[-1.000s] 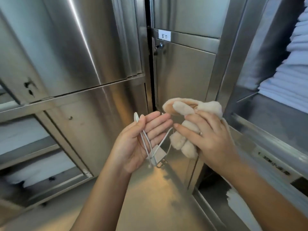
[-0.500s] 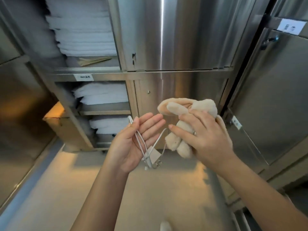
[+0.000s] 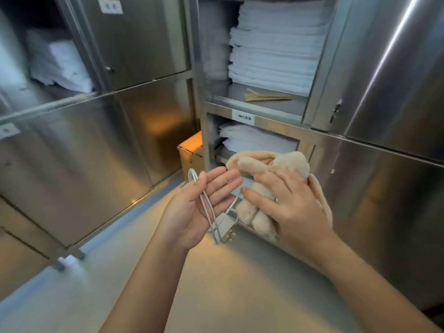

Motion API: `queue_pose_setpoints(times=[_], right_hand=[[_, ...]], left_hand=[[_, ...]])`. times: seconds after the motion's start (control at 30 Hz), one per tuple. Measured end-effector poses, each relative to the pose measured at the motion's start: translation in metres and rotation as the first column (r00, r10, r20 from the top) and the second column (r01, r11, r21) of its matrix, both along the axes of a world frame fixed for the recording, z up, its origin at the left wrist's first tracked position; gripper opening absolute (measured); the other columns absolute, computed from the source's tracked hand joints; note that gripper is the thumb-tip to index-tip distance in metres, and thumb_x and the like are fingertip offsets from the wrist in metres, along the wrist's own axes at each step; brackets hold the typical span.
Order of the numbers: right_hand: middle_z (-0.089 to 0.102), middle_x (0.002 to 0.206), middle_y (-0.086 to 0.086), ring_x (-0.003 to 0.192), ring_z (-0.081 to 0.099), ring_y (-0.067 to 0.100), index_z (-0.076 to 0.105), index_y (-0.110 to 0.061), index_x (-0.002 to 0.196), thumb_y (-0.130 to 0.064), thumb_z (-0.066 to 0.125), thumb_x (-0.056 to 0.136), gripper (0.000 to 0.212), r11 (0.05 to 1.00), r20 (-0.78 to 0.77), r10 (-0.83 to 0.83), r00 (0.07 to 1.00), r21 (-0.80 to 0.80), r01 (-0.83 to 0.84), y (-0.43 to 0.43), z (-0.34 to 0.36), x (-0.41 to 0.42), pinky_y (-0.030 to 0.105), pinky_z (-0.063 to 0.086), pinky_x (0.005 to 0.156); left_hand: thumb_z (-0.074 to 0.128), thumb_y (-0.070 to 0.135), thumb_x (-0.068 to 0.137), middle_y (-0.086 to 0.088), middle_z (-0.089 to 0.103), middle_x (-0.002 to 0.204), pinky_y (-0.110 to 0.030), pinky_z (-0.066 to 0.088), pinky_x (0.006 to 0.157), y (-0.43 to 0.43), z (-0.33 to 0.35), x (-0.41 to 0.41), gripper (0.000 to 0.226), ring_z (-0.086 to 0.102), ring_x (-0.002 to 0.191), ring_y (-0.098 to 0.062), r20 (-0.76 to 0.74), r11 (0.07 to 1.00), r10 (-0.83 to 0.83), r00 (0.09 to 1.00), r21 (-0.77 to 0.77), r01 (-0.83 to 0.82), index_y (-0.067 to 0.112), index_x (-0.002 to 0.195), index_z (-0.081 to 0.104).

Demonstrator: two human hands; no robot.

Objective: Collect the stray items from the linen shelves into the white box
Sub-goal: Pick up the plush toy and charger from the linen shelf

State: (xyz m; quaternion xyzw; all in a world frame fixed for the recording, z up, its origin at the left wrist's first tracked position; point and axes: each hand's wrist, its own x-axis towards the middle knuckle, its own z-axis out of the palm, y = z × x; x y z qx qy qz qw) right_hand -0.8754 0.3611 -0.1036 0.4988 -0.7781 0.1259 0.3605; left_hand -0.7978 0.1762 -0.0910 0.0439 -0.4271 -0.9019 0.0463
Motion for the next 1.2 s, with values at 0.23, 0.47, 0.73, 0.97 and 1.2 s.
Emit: queue_pose_setpoints(times=[0.23, 0.47, 0.73, 0.97, 1.2], right_hand=[[0.064, 0.111, 0.018, 0.107, 0.057, 0.04, 0.069, -0.015, 0.11, -0.003, 0.075, 0.074, 0.038, 0.977, 0.016, 0.212, 0.977, 0.009, -0.212, -0.079, 0.0, -0.03, 0.053, 0.042, 0.091], [0.066, 0.107, 0.018, 0.103, 0.059, 0.039, 0.072, -0.013, 0.101, 0.0, 0.078, 0.068, 0.037, 0.929, 0.017, 0.371, 0.929, 0.004, -0.371, -0.17, -0.002, -0.03, 0.051, 0.044, 0.089], [0.065, 0.11, 0.016, 0.105, 0.058, 0.039, 0.071, -0.016, 0.106, 0.002, 0.074, 0.068, 0.043, 0.882, 0.004, 0.472, 0.882, -0.001, -0.472, -0.319, -0.013, -0.016, 0.053, 0.043, 0.091], [0.064, 0.114, 0.015, 0.11, 0.05, 0.035, 0.07, -0.017, 0.108, -0.001, 0.08, 0.063, 0.049, 0.861, 0.021, 0.509, 0.86, -0.024, -0.509, -0.444, -0.006, 0.004, 0.052, 0.041, 0.093], [0.065, 0.111, 0.017, 0.104, 0.059, 0.04, 0.071, -0.016, 0.105, 0.002, 0.082, 0.059, 0.05, 0.853, 0.056, 0.522, 0.851, -0.024, -0.521, -0.529, -0.013, 0.011, 0.055, 0.042, 0.09]], left_hand=[[0.025, 0.026, 0.099, -0.009, 0.068, 0.111, -0.033, 0.056, 0.079, -0.058, 0.002, 0.01, 0.038, 0.064, 0.104, -0.021, 0.006, 0.977, 0.211, 0.977, 0.009, -0.211, 0.007, 0.114, 0.054], [0.027, 0.027, 0.098, -0.01, 0.068, 0.112, -0.033, 0.056, 0.075, -0.134, -0.009, 0.031, 0.037, 0.064, 0.105, -0.021, 0.02, 0.932, 0.36, 0.933, 0.044, -0.36, 0.007, 0.114, 0.053], [0.029, 0.027, 0.097, -0.011, 0.068, 0.111, -0.037, 0.056, 0.08, -0.267, -0.014, 0.061, 0.037, 0.064, 0.104, -0.022, 0.028, 0.869, 0.489, 0.872, 0.075, -0.489, 0.004, 0.114, 0.053], [0.024, 0.025, 0.101, -0.008, 0.07, 0.107, -0.034, 0.057, 0.074, -0.384, -0.006, 0.086, 0.037, 0.066, 0.101, -0.018, 0.085, 0.854, 0.51, 0.856, 0.073, -0.516, 0.006, 0.114, 0.053], [0.024, 0.025, 0.101, -0.008, 0.069, 0.11, -0.034, 0.057, 0.077, -0.462, -0.01, 0.093, 0.038, 0.066, 0.102, -0.018, 0.119, 0.839, 0.523, 0.844, 0.104, -0.534, 0.006, 0.115, 0.053]])
